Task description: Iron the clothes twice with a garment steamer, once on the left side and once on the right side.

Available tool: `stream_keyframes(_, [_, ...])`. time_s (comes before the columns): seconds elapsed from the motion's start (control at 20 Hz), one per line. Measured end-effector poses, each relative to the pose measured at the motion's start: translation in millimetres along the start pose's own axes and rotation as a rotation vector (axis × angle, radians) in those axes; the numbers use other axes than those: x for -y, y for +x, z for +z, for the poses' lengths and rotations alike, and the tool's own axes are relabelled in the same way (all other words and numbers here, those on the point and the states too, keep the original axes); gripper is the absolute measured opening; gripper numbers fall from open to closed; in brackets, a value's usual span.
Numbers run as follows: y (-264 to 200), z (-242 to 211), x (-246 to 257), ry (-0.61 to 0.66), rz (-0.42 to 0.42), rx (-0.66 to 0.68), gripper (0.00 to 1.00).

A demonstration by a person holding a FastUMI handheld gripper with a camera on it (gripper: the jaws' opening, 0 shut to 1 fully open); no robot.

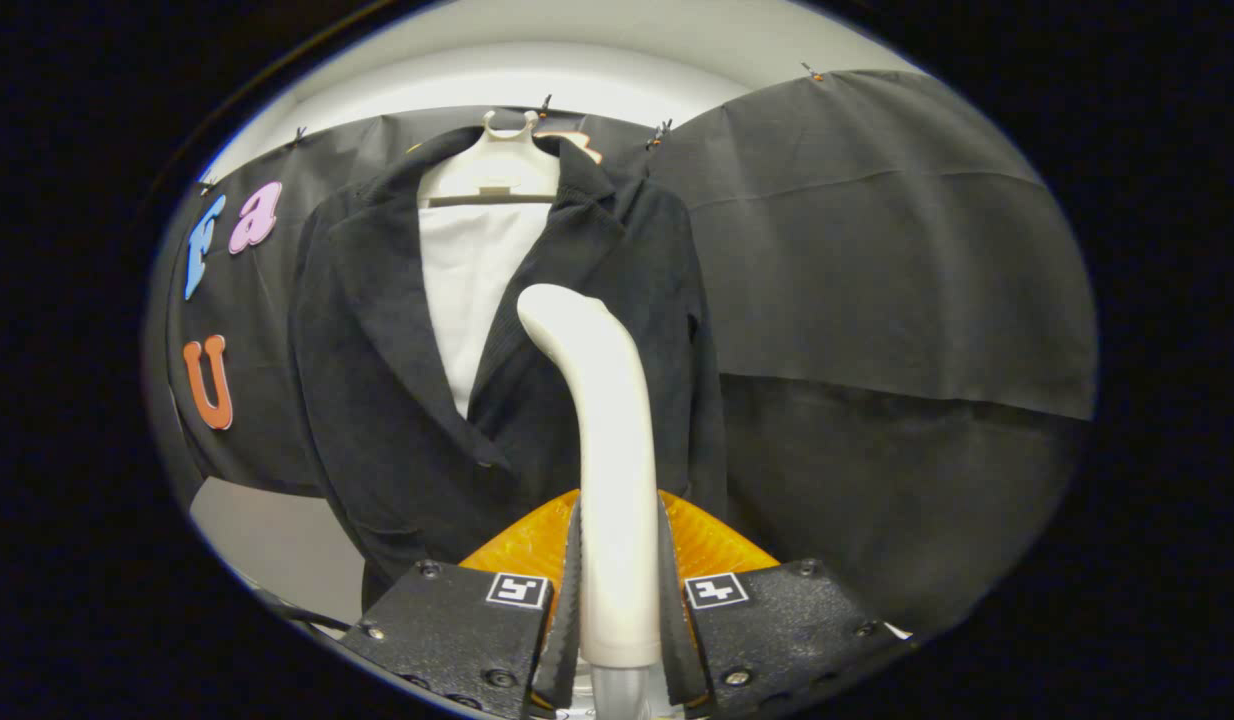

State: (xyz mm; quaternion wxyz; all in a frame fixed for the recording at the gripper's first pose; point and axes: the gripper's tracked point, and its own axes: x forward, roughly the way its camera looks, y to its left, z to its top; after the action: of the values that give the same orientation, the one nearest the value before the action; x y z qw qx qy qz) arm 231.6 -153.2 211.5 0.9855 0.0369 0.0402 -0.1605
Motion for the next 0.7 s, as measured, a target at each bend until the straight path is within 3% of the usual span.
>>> stream_keyframes(0.7, [-1.2,-64.2,-10.6,-0.044,-0.003,-0.101,0.37])
